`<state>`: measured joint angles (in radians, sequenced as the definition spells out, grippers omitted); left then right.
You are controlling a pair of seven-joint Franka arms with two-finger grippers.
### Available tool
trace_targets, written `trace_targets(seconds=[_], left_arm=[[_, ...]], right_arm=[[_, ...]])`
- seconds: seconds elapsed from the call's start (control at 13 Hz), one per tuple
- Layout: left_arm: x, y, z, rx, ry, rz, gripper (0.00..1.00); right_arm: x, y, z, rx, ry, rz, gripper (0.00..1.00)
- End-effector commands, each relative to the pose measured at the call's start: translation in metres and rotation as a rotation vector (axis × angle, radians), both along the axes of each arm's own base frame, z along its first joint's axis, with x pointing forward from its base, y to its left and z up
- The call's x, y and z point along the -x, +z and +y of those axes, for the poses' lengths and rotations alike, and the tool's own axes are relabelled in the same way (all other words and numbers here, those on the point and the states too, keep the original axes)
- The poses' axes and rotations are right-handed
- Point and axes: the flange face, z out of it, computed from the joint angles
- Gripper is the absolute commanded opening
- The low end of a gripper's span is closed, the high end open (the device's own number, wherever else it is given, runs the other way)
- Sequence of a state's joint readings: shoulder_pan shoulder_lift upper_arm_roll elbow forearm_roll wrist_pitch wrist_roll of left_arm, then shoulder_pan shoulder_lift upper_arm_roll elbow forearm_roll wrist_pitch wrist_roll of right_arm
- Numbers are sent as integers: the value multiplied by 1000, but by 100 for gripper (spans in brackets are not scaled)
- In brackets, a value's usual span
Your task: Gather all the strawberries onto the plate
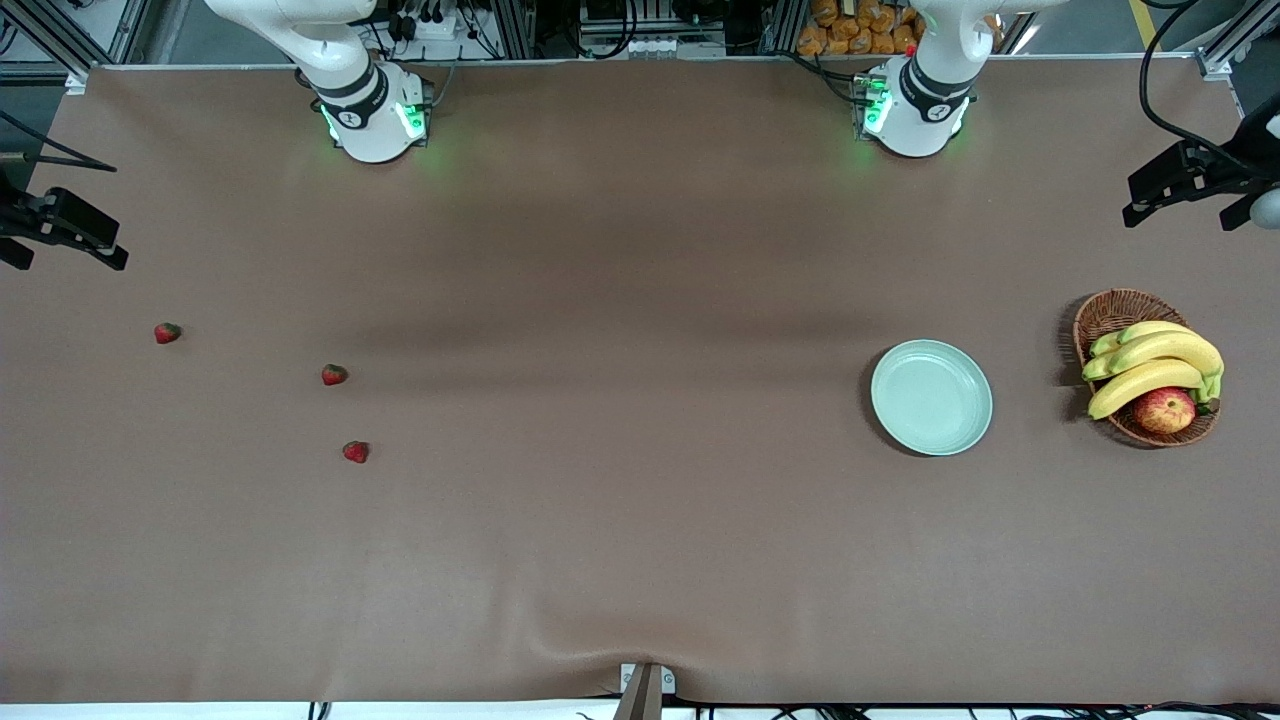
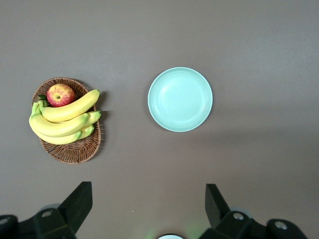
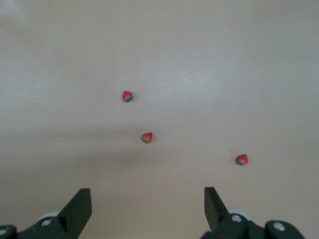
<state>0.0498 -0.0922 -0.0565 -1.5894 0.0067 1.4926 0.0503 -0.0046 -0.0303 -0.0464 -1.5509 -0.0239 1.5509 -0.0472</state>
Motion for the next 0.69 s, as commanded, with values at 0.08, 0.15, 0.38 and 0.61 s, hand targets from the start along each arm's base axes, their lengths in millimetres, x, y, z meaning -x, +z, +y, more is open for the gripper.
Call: trace_targets(seconds=[0.08,0.15,0.38,0.61], left_arm=[[-4,2,8,4,12,12,100],[-4,1,14,12,22,20,100],[-13,-17,15,17,7,53,100],[-18,-43,9,35,7,104,100]], right_arm=[[0,0,0,8,-6,6,100],[0,0,0,8,-6,6,100],[-5,-5,-3,10,37,7,100],[-24,-38,-6,-4,64,48,100]])
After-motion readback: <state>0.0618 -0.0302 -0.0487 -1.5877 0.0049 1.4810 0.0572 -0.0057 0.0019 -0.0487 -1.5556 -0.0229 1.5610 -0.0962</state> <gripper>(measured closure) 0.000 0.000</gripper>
